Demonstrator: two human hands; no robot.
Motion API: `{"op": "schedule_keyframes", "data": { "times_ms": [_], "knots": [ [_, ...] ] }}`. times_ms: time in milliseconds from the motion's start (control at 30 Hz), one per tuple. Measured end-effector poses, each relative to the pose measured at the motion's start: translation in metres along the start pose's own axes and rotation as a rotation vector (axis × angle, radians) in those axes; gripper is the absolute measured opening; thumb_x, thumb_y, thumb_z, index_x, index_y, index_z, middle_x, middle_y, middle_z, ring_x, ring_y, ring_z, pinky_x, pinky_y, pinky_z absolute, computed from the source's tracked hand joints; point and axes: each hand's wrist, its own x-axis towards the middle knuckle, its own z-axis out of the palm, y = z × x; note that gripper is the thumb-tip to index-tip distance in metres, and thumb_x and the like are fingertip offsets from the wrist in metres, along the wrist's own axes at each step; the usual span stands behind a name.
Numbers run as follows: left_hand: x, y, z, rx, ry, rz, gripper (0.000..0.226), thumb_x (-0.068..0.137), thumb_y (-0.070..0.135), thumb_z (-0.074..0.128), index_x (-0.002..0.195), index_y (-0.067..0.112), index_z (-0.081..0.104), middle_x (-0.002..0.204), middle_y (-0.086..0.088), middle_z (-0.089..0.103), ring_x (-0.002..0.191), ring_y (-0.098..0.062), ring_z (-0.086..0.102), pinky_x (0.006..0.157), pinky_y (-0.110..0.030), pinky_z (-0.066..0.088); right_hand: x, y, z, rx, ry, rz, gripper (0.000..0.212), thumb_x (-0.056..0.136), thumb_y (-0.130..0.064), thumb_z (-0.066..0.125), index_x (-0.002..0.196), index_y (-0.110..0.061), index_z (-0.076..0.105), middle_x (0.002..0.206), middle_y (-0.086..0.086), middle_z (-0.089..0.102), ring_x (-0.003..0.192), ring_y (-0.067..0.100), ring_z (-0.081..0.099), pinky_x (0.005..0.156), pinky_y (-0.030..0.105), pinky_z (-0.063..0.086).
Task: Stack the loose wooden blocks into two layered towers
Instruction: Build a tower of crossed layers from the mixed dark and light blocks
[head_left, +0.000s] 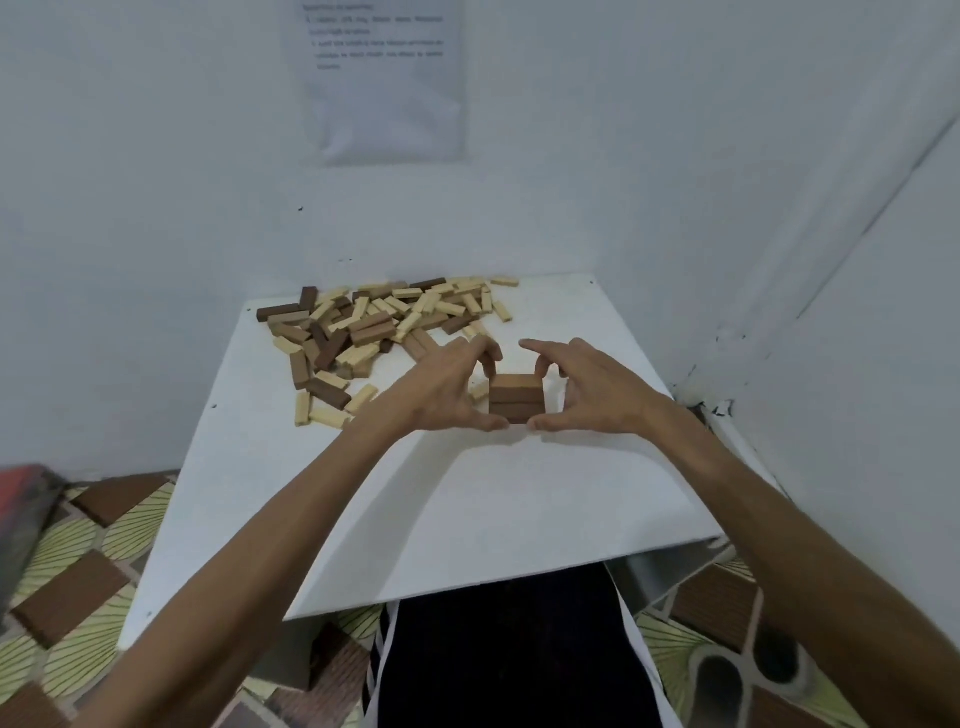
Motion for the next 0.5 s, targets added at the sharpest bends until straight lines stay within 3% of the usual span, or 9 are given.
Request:
{"op": "schedule_keyframes", "data": {
  "times_ms": [233, 500],
  "knots": [
    [0.064, 0.027, 0.016, -0.020, -0.068, 0.105, 0.078, 0.069, 0.057, 0.086, 0.128, 0.028, 0.043, 0.111, 0.019, 0.057, 0.097, -0.011, 0.048, 0.084, -0.034, 0.045, -0.022, 0.046, -0.030, 0.019, 0.049, 0.103, 0.099, 0.075, -0.066, 0.080, 0.156, -0.045, 0.028, 0.124, -0.027, 0.051, 0.116, 0.004, 0.041, 0.094, 0.034, 0.046],
    [0.112, 0.040, 0.032, -0.012, -0.163, 0.127, 0.077, 0.069, 0.053, 0.086, 0.127, 0.027, 0.043, 0.113, 0.016, 0.057, 0.098, -0.014, 0.049, 0.085, -0.038, 0.047, -0.029, 0.086, -0.037, 0.096, 0.086, 0.194, 0.095, 0.075, -0.060, 0.084, 0.153, -0.048, 0.032, 0.123, -0.027, 0.052, 0.109, -0.015, 0.037, 0.093, 0.025, 0.039]
  ]
}}
